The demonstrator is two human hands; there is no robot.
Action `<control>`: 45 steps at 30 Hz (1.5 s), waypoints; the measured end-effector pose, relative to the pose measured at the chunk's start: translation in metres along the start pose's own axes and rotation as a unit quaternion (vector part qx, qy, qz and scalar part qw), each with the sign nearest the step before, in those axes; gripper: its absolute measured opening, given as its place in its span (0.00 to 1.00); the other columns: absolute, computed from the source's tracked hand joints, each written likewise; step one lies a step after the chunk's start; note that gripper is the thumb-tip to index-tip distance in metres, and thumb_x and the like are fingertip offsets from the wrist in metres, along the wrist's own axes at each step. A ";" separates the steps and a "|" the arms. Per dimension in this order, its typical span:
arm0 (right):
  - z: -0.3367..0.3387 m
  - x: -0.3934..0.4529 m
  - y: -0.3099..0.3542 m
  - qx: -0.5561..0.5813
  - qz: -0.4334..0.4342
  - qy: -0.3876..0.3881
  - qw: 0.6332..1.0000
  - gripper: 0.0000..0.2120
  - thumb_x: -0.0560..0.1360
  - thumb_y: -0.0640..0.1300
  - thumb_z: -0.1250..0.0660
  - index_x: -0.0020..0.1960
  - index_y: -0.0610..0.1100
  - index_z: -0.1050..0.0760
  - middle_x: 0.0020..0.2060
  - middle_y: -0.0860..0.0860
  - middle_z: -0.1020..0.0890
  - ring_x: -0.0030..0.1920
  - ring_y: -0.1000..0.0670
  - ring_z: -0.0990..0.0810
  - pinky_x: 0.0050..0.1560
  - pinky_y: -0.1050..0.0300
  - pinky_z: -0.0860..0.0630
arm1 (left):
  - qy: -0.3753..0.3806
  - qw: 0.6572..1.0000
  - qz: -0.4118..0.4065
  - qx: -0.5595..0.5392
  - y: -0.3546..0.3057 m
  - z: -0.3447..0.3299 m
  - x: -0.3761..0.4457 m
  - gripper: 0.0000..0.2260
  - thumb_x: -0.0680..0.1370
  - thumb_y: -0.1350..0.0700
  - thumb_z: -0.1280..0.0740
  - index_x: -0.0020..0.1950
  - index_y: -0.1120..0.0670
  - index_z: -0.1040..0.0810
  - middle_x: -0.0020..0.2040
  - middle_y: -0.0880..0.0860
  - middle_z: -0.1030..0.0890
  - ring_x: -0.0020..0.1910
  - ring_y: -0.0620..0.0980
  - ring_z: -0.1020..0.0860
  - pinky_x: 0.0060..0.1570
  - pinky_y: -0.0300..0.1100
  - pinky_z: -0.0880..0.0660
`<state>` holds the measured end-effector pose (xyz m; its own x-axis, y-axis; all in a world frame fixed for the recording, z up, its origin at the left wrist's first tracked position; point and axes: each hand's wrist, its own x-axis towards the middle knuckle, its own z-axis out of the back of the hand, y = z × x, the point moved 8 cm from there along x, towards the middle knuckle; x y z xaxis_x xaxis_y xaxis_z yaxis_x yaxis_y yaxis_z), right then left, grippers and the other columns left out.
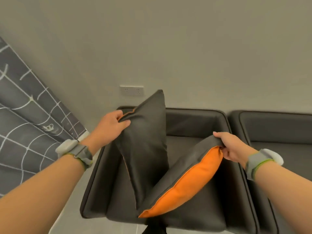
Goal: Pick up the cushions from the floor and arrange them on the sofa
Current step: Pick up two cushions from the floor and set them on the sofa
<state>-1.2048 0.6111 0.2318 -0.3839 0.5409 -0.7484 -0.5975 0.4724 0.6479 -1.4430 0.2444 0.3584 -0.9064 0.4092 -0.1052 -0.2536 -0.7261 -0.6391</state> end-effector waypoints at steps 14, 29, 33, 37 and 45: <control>-0.080 0.090 0.127 -0.725 0.239 -0.304 0.570 0.13 0.75 0.51 0.34 0.56 0.46 0.19 0.57 0.41 0.21 0.60 0.36 0.25 0.68 0.35 0.35 | 0.128 0.954 -0.046 0.268 0.048 -0.097 0.140 0.18 0.77 0.53 0.35 0.66 0.46 0.31 0.49 0.50 0.15 0.52 0.58 0.19 0.66 0.56 0.31; -0.217 0.105 0.053 -0.735 0.492 0.083 0.459 0.23 0.76 0.62 0.35 0.67 0.53 0.23 0.54 0.49 0.22 0.60 0.42 0.24 0.70 0.35 0.35 | -0.075 0.939 -0.071 0.328 0.072 -0.088 0.205 0.09 0.80 0.47 0.33 0.51 0.50 0.17 0.48 0.50 0.18 0.51 0.59 0.23 0.56 0.54 0.32; -0.222 0.110 0.064 -0.696 0.528 0.039 0.486 0.18 0.80 0.57 0.46 0.49 0.53 0.19 0.46 0.52 0.24 0.52 0.45 0.23 0.64 0.40 0.31 | -0.094 0.946 -0.128 0.283 0.061 -0.055 0.264 0.09 0.80 0.48 0.33 0.51 0.50 0.16 0.46 0.50 0.16 0.50 0.59 0.24 0.58 0.55 0.32; -0.218 0.111 0.065 -0.669 0.521 0.014 0.530 0.17 0.78 0.56 0.46 0.44 0.53 0.19 0.42 0.53 0.24 0.50 0.45 0.21 0.65 0.38 0.31 | -0.097 0.946 -0.160 0.264 0.036 -0.034 0.327 0.08 0.80 0.49 0.32 0.53 0.49 0.15 0.47 0.50 0.15 0.52 0.60 0.23 0.60 0.57 0.32; -0.185 0.112 0.072 -0.675 0.468 -0.057 0.568 0.18 0.77 0.57 0.47 0.43 0.55 0.19 0.43 0.54 0.20 0.51 0.46 0.19 0.67 0.32 0.33 | -0.086 0.910 -0.047 0.402 0.023 -0.075 0.369 0.10 0.71 0.62 0.32 0.49 0.53 0.16 0.52 0.57 0.21 0.52 0.62 0.24 0.52 0.54 0.33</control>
<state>-1.4209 0.5767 0.1686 -0.9758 0.1935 -0.1020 -0.1943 -0.9809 -0.0013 -1.7578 0.4203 0.2475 -0.8901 0.4477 0.0851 -0.4351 -0.8905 0.1333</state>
